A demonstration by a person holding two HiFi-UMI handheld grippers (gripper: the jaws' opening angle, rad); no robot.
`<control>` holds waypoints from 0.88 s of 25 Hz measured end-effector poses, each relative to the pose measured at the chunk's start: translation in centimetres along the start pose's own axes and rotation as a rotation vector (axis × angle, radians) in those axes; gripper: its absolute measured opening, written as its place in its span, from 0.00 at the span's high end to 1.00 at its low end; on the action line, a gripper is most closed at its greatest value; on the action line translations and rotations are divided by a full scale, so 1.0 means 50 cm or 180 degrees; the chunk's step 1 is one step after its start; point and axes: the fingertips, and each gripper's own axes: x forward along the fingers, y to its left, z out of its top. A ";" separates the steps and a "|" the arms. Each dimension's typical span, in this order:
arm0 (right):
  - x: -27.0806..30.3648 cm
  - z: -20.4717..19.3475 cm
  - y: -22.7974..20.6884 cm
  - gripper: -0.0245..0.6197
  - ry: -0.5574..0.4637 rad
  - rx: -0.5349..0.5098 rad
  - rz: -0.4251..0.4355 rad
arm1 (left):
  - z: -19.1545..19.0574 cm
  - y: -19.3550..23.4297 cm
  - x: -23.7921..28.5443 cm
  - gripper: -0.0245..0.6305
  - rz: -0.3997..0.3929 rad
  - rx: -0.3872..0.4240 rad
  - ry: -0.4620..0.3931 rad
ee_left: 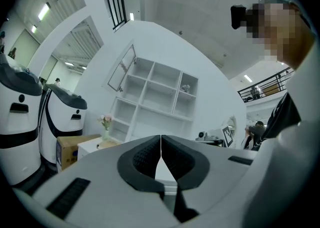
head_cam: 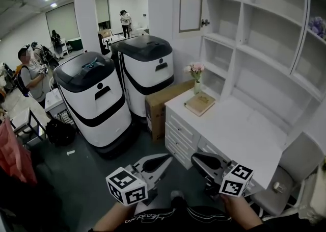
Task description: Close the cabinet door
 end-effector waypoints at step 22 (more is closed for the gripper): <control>0.363 0.246 -0.556 0.87 -0.0230 -0.0066 0.0192 | 0.216 0.536 0.407 0.93 -0.0085 -0.0016 -0.0204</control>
